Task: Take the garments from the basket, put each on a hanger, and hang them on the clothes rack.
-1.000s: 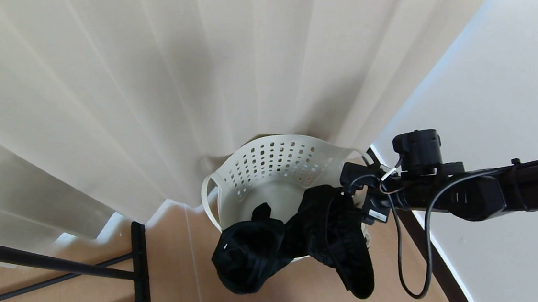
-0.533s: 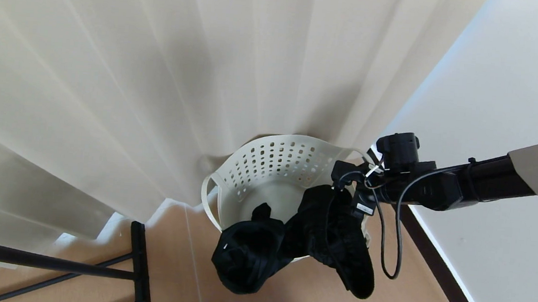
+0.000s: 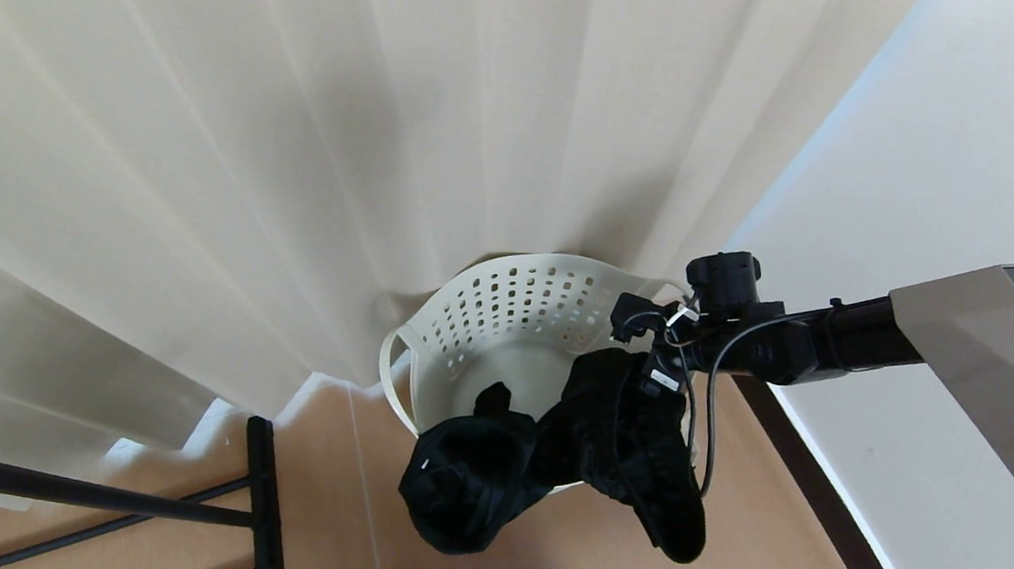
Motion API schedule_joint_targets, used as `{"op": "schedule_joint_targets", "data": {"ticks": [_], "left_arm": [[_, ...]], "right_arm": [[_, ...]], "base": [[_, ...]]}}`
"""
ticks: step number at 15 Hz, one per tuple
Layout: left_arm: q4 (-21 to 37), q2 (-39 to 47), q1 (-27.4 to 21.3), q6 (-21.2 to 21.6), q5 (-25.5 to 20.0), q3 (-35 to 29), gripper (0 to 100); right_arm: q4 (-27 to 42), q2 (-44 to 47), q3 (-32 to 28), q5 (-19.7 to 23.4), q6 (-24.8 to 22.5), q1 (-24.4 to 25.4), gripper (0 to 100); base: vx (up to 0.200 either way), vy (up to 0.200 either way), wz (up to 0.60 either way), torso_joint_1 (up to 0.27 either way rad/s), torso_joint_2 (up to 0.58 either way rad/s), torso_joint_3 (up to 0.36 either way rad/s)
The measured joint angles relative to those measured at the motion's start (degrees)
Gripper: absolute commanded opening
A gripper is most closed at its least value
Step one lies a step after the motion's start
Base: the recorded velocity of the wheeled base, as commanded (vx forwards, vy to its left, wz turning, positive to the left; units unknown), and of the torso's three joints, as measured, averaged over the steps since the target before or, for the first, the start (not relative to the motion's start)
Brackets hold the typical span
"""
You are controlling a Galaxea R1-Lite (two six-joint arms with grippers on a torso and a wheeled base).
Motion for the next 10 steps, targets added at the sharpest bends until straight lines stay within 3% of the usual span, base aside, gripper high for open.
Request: {"op": "schedule_joint_targets", "data": {"ticks": [1,6,10], "left_arm": [[0.00,0.00,0.00,0.00,0.02,0.00,100],[0.00,0.00,0.04,0.00,0.02,0.00,100],[-0.02,0.00,0.00,0.00,0.02,0.00,100]], "right_arm": [[0.02,0.63,-0.66,-0.10,1.30,0.00,0],[0.54,0.18,-0.11,-0.11,2.90,0.23,0],[0.18,-9.57,9.73,-3.32,11.19,3.21,0]], "base": [[0.000,0.000,0.00,0.000,0.00,0.000],[0.000,0.000,0.00,0.000,0.00,0.000],[0.000,0.000,0.00,0.000,0.00,0.000]]}}
